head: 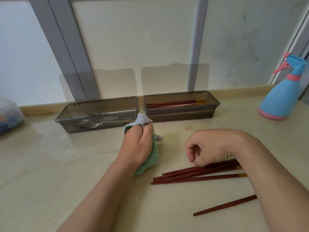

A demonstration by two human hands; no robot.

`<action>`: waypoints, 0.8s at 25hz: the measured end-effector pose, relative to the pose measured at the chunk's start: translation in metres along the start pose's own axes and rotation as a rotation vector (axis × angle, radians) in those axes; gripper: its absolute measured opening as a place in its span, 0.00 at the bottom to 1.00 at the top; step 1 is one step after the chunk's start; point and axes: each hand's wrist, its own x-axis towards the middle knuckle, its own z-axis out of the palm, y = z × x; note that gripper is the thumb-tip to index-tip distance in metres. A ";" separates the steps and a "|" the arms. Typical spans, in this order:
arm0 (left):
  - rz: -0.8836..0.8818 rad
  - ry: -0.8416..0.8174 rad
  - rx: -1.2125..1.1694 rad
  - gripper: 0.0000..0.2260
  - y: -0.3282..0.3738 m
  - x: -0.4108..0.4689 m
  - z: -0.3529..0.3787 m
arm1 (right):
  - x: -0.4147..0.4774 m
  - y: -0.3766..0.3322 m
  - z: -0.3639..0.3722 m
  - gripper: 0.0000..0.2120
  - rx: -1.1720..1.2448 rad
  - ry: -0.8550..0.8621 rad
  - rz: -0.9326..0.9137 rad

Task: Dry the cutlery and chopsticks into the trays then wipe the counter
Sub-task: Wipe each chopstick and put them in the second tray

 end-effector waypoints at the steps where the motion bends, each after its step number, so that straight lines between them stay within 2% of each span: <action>1: -0.003 0.001 -0.006 0.26 0.001 0.000 0.000 | -0.001 -0.001 0.000 0.05 0.006 -0.010 0.001; 10: 0.006 0.007 0.018 0.23 -0.012 0.005 -0.001 | 0.000 -0.012 0.005 0.06 -0.048 0.036 0.038; 16: -0.025 0.016 -0.051 0.23 -0.008 0.003 -0.004 | 0.009 -0.010 0.013 0.05 -0.104 0.107 0.041; 18: -0.070 0.098 -0.109 0.22 -0.011 0.007 -0.005 | 0.006 -0.005 0.006 0.06 -0.013 0.236 0.035; 20: -0.122 0.154 -0.181 0.23 -0.013 0.009 -0.005 | 0.005 0.001 0.001 0.07 0.105 0.455 -0.007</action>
